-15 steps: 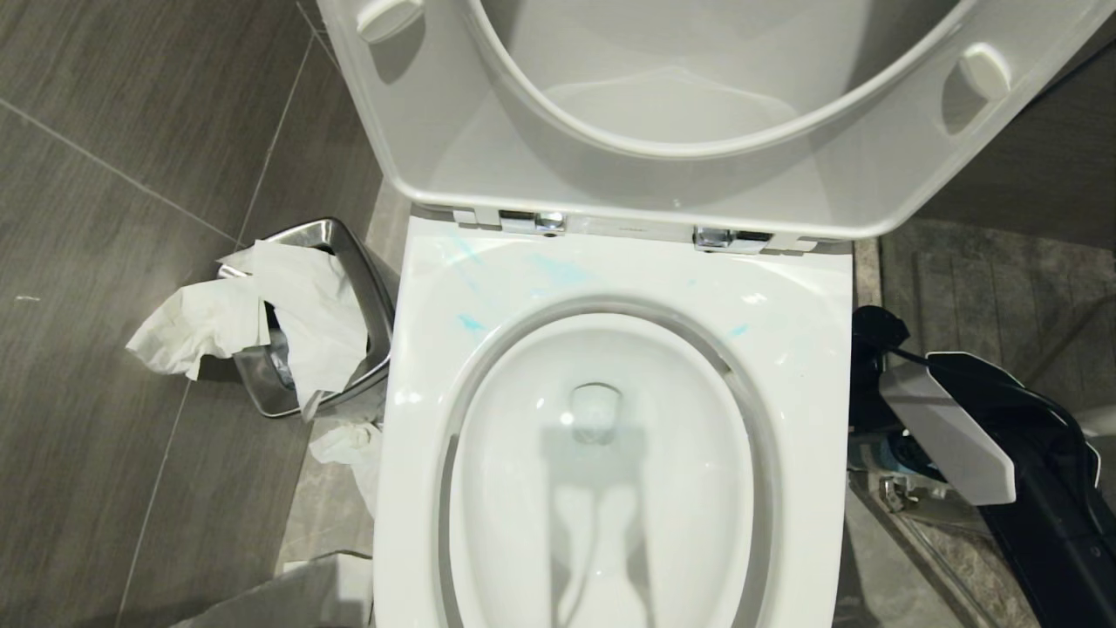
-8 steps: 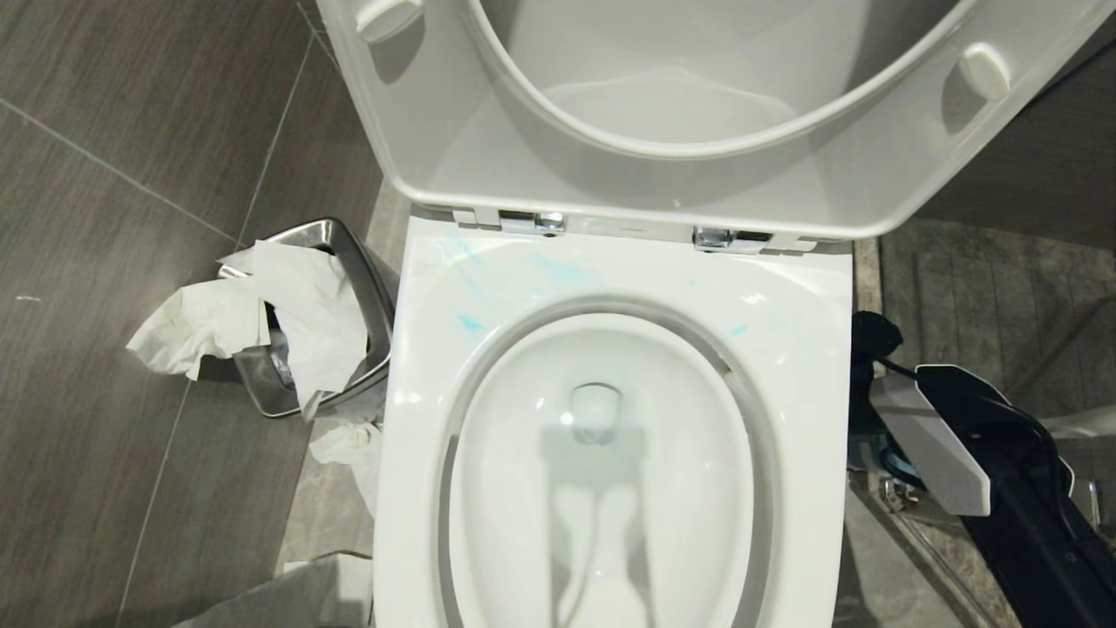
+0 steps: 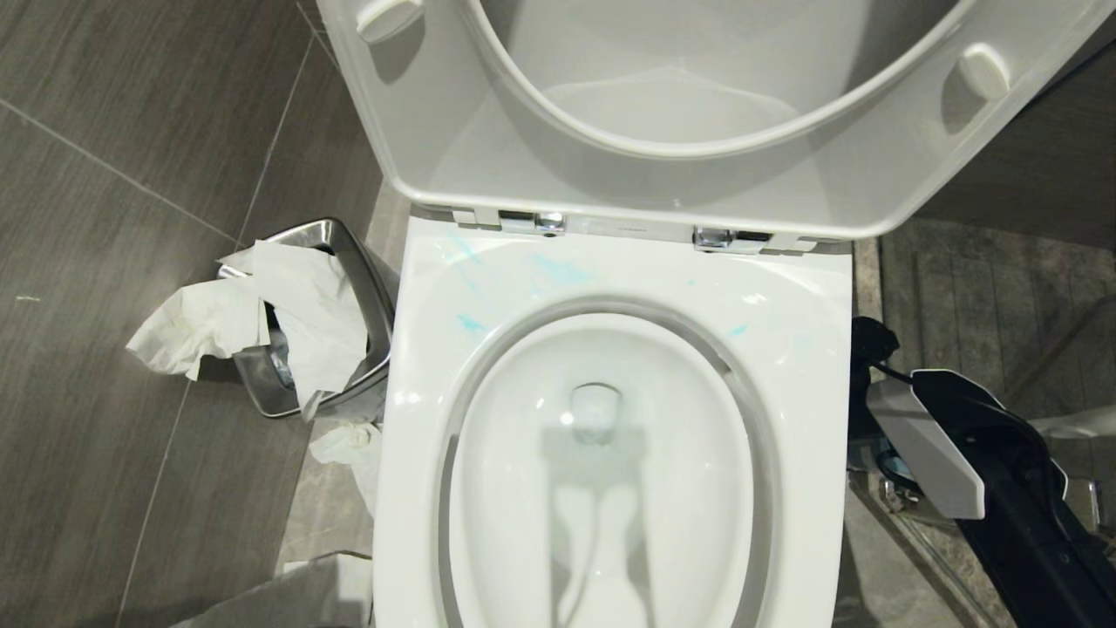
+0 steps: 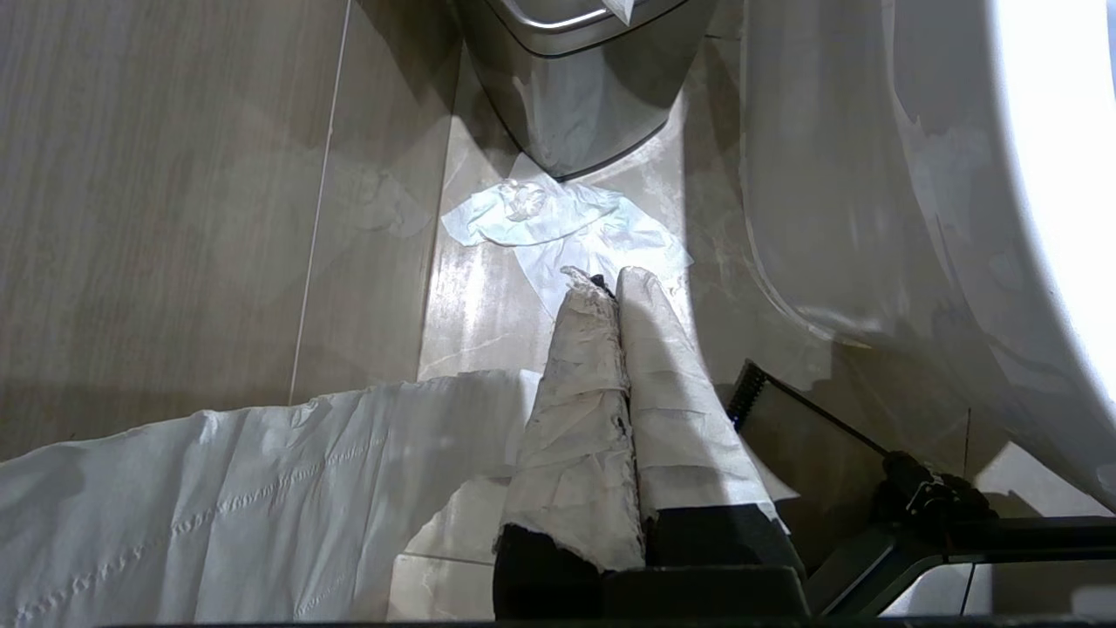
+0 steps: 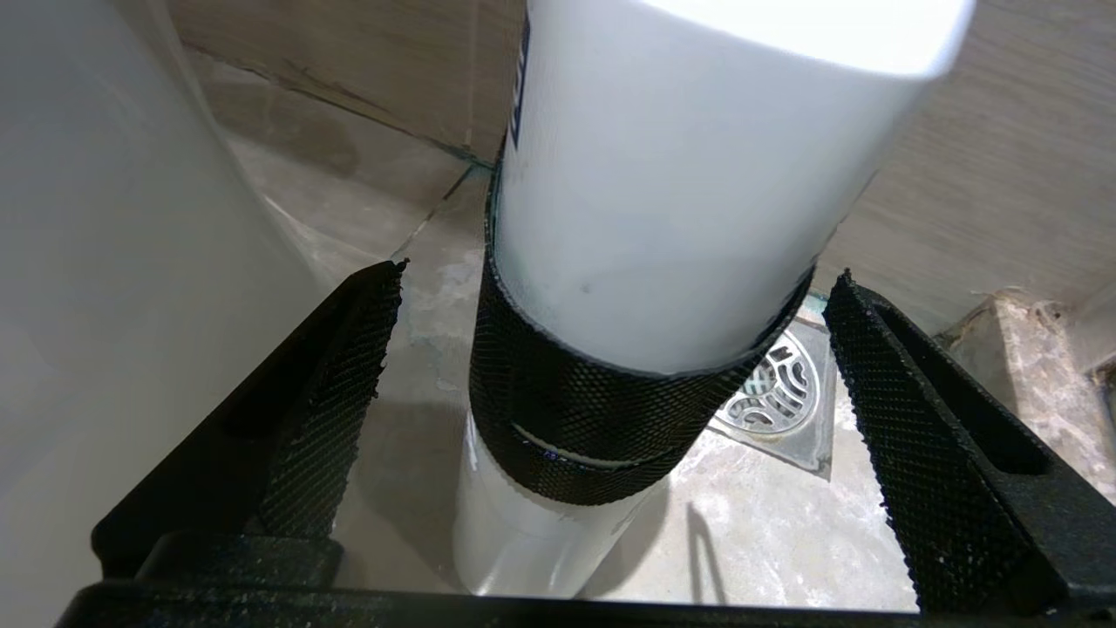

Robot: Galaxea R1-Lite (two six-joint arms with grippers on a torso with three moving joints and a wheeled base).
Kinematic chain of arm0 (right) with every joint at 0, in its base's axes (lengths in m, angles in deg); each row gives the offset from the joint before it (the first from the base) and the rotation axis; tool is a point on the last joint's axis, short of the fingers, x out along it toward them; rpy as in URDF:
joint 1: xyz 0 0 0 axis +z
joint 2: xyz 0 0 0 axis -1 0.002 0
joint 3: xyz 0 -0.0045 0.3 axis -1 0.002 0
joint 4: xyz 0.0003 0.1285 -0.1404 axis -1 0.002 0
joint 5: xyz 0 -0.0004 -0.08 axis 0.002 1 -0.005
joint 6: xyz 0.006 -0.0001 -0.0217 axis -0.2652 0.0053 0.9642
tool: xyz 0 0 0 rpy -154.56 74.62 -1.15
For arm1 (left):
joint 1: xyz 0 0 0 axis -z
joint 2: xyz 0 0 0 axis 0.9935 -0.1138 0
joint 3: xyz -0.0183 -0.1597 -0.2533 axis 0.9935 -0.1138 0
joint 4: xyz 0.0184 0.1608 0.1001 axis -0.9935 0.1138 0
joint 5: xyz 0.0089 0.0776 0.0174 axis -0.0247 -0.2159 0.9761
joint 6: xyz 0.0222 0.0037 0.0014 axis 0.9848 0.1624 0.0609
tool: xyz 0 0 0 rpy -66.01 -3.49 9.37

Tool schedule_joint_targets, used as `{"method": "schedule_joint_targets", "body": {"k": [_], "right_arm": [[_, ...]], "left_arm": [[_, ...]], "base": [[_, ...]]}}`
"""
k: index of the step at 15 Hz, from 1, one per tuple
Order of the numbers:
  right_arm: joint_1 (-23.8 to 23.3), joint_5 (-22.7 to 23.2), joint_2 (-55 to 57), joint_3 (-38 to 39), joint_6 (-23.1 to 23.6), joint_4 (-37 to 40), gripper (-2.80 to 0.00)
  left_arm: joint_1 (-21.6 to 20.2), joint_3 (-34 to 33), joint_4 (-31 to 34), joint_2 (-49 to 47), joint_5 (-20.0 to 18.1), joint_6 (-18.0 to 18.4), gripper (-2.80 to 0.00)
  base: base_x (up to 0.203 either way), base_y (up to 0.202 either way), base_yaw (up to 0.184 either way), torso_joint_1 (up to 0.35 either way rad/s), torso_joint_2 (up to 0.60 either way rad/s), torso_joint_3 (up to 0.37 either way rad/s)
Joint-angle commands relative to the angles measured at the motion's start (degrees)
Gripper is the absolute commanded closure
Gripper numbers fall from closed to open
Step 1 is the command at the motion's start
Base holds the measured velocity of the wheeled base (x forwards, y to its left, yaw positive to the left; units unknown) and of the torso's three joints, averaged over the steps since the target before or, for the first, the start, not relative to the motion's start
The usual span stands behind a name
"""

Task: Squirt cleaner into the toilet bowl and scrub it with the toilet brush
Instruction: Pour in the cleaning agent

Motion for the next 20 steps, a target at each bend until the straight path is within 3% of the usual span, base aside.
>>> {"method": "schedule_joint_targets", "body": {"k": [1,12,13,20], "right_arm": [[-0.03,0.10,0.03,0.00,0.10,-0.49,-2.80],[-0.15,0.90,0.30,-0.26,-0.34,-0.49,-2.80],[-0.15,0.90,0.30,-0.26,-0.34,-0.49,0.00],[-0.30,1.69,0.30,-0.26,-0.86,-0.49,0.00]], "left_arm": [[-0.01,0.00,-0.01,-0.08,0.00,0.04,0.00],[-0.01,0.00,-0.01,-0.08,0.00,0.04,0.00],[-0.01,0.00,-0.01,-0.08,0.00,-0.05,0.00],[-0.01,0.00,-0.01,-0.08,0.00,0.04,0.00]], "base": [[0.000,0.000,0.000,0.000,0.00,0.000],[0.000,0.000,0.000,0.000,0.00,0.000],[0.000,0.000,0.000,0.000,0.00,0.000],[0.000,0.000,0.000,0.000,0.00,0.000]]}}
